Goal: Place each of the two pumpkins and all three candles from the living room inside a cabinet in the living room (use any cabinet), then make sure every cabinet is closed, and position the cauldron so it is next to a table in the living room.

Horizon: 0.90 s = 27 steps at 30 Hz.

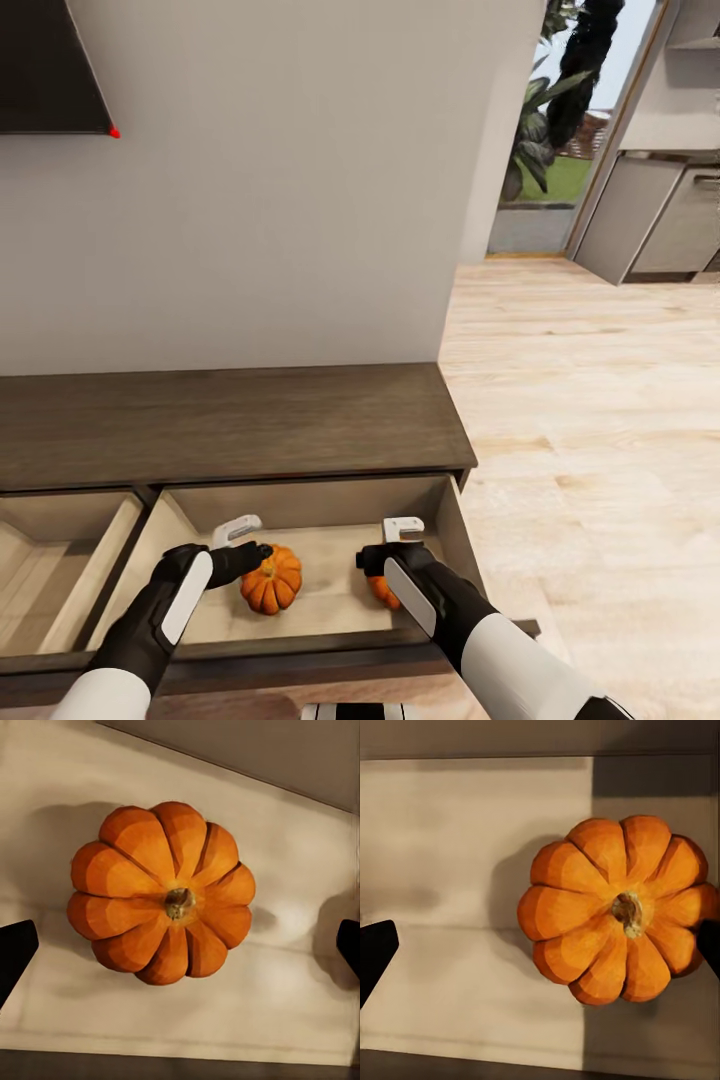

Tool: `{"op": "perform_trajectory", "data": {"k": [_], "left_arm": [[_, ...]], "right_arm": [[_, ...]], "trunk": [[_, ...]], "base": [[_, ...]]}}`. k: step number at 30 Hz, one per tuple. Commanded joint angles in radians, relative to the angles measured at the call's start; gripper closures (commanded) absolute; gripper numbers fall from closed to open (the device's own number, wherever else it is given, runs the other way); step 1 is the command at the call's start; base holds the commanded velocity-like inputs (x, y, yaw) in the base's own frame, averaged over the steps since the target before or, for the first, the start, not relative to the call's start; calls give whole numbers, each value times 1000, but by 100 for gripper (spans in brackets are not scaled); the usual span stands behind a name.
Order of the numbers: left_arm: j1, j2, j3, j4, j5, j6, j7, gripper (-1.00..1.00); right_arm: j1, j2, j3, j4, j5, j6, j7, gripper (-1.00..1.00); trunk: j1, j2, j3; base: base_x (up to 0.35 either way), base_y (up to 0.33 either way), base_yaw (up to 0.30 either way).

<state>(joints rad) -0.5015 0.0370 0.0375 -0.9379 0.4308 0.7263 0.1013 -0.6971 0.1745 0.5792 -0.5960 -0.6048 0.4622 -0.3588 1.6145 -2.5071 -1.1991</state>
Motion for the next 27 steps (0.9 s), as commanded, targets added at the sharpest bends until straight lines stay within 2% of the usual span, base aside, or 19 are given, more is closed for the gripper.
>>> {"op": "perform_trajectory", "data": {"k": [1, 12, 27], "left_arm": [[0, -1, 3, -2, 11, 5, 9, -100], [0, -2, 12, -14, 11, 27, 9, -100], [0, -1, 17, -50, 13, 59, 9, -100]], "right_arm": [[-1, 0, 4, -1, -8, 2, -9, -100], [-1, 0, 4, -1, -9, 3, -8, -100], [-1, 0, 4, -11, -10, 2, -9, -100]], "trunk": [[-1, 0, 3], [-6, 3, 46], [-12, 6, 104]], "base": [[0, 0, 0], [-5, 0, 0], [-117, 0, 0]]}}
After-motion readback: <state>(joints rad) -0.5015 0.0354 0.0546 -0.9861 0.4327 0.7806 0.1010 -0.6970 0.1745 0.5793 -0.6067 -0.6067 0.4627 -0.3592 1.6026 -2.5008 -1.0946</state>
